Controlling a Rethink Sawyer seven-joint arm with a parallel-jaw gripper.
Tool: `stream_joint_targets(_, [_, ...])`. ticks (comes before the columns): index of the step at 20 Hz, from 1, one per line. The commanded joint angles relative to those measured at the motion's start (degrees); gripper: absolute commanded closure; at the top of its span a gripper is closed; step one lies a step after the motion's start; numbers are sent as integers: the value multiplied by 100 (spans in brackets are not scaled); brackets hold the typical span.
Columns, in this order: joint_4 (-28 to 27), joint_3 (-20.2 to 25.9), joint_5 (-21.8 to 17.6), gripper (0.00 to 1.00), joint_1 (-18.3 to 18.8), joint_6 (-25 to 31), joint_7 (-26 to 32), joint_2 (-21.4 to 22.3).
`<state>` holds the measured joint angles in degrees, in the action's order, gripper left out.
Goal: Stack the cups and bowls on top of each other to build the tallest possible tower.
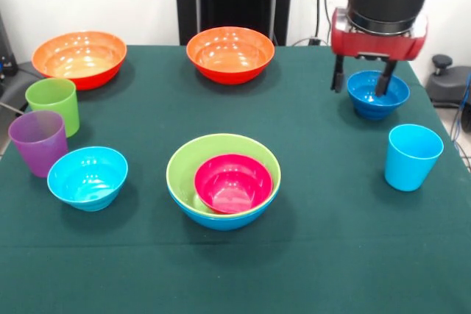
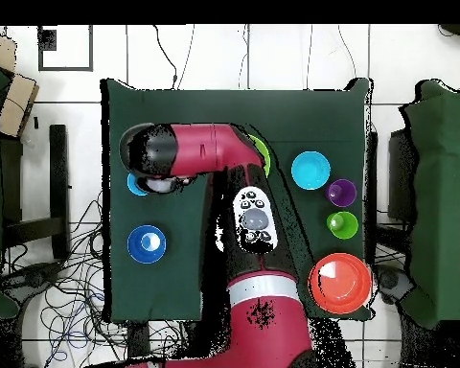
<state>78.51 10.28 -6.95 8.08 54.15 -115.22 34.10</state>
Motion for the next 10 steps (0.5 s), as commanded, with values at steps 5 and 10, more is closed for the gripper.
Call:
stream_joint_targets(5, [-630, -193, 148, 0, -173, -6, -1070, -680])
stream_joint_targets(10, [-528, -297, 165, 0, -280, -431, -1162, -832])
